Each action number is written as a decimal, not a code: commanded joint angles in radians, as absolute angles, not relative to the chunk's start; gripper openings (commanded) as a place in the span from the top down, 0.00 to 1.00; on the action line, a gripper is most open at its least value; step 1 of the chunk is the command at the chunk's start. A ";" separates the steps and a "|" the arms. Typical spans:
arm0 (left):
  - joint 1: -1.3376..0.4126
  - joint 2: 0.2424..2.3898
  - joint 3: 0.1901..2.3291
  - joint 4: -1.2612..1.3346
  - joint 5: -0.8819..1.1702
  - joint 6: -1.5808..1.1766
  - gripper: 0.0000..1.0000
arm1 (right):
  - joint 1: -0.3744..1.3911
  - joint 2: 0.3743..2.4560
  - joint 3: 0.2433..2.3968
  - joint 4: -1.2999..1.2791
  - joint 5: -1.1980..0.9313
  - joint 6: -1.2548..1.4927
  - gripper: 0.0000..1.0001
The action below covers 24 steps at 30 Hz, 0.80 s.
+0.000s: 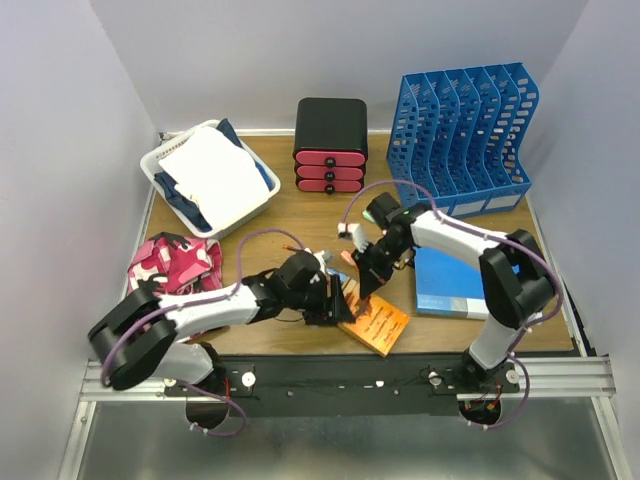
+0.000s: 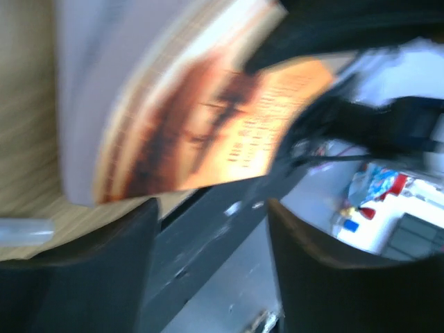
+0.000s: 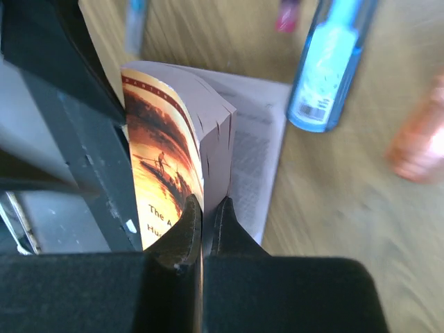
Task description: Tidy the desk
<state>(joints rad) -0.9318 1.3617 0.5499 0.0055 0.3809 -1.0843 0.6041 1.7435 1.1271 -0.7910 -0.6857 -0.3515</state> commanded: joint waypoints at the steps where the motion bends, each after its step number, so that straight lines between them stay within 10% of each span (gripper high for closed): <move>1: -0.885 1.181 0.653 -0.084 0.296 -0.935 0.18 | 0.494 1.651 1.293 -0.931 -0.827 -0.480 0.99; 24: -0.673 1.124 1.095 -0.212 0.377 -0.575 0.01 | 0.318 1.312 1.516 -0.678 -0.861 -0.244 1.00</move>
<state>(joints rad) -0.6758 1.0653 1.0420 -0.3054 0.2718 -0.6365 0.3141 1.3960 1.5440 -0.8558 -0.8616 -0.3676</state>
